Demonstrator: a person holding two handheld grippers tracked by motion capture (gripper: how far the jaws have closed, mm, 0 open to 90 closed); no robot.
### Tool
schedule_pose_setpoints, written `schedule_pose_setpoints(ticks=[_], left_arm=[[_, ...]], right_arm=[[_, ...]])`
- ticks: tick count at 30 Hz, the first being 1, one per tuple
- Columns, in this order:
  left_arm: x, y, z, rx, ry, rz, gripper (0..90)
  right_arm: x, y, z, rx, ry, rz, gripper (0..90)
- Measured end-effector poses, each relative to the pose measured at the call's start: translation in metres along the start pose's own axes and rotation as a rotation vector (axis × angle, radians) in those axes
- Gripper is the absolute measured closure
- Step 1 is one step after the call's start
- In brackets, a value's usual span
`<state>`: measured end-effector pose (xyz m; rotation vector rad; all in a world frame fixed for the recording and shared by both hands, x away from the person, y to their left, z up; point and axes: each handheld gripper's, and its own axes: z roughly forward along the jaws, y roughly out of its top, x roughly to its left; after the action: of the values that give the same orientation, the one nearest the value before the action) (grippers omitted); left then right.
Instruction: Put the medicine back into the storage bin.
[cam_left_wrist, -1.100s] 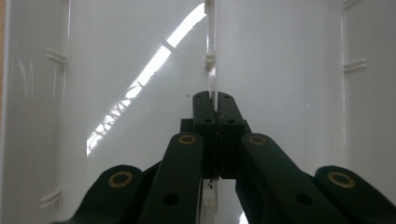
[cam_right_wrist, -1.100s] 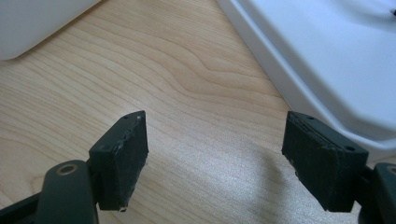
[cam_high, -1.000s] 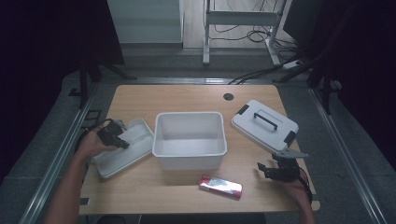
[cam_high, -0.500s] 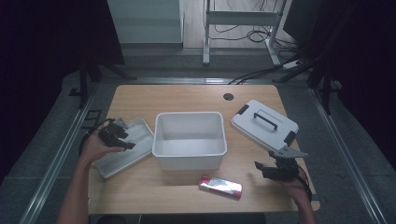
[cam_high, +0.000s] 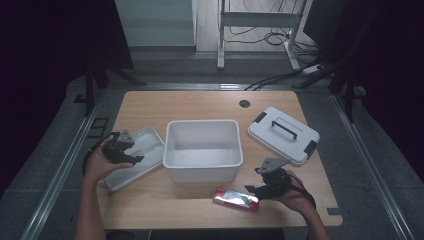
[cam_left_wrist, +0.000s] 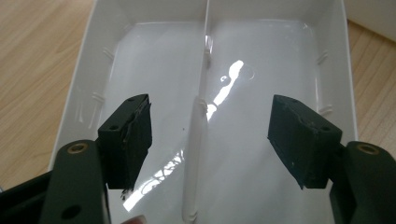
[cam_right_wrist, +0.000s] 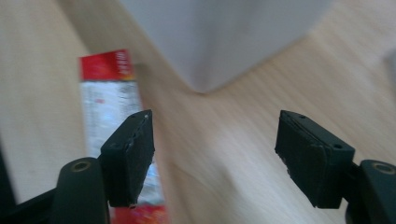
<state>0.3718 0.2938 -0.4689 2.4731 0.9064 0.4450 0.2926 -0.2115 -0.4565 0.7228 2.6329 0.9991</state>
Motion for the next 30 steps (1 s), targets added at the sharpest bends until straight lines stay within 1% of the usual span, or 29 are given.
schedule_pose_setpoints(ticks=[2, 5, 7, 8, 10, 12, 15, 17, 21, 24, 26, 28, 30], left_arm=[[0.000, 0.001, -0.001, -0.003, 0.006, 0.003, 30.3], [-0.001, -0.001, -0.001, -0.021, -0.004, -0.005, 30.2], [-0.003, -0.002, -0.002, -0.021, 0.003, -0.006, 30.2], [-0.003, -0.002, -0.003, -0.020, 0.008, -0.006, 30.3], [-0.004, -0.003, -0.006, -0.029, 0.014, -0.012, 30.3], [-0.004, -0.004, -0.007, -0.026, 0.020, -0.017, 30.3], [-0.004, -0.006, -0.005, -0.015, 0.025, -0.023, 30.3], [-0.005, -0.006, -0.004, -0.010, 0.027, -0.027, 30.3], [-0.005, -0.006, -0.001, -0.006, 0.024, -0.029, 30.3], [-0.005, -0.007, 0.001, -0.004, 0.023, -0.029, 30.3], [-0.005, -0.007, 0.001, -0.004, 0.021, -0.030, 30.3], [-0.004, -0.008, 0.000, -0.009, 0.022, -0.034, 30.3], [-0.004, -0.009, -0.001, -0.013, 0.017, -0.035, 30.4]], right_arm=[[0.008, 0.007, 0.004, 0.027, 0.030, -0.019, 29.5], [0.019, 0.013, 0.009, 0.076, 0.061, -0.047, 31.1], [0.025, 0.015, 0.015, 0.111, 0.084, -0.070, 31.9], [0.029, 0.016, 0.019, 0.141, 0.096, -0.085, 32.2], [0.033, 0.016, 0.025, 0.180, 0.109, -0.103, 32.6], [0.037, 0.017, 0.032, 0.217, 0.131, -0.116, 32.9], [0.040, 0.019, 0.038, 0.250, 0.150, -0.133, 34.3], [0.041, 0.020, 0.043, 0.282, 0.155, -0.146, 35.5], [0.043, 0.022, 0.047, 0.318, 0.169, -0.163, 38.8], [0.042, 0.024, 0.048, 0.346, 0.165, -0.158, 42.7], [0.041, 0.025, 0.050, 0.357, 0.175, -0.150, 45.3], [0.040, 0.025, 0.051, 0.374, 0.167, -0.143, 49.0], [0.040, 0.025, 0.053, 0.390, 0.165, -0.148, 49.8]])
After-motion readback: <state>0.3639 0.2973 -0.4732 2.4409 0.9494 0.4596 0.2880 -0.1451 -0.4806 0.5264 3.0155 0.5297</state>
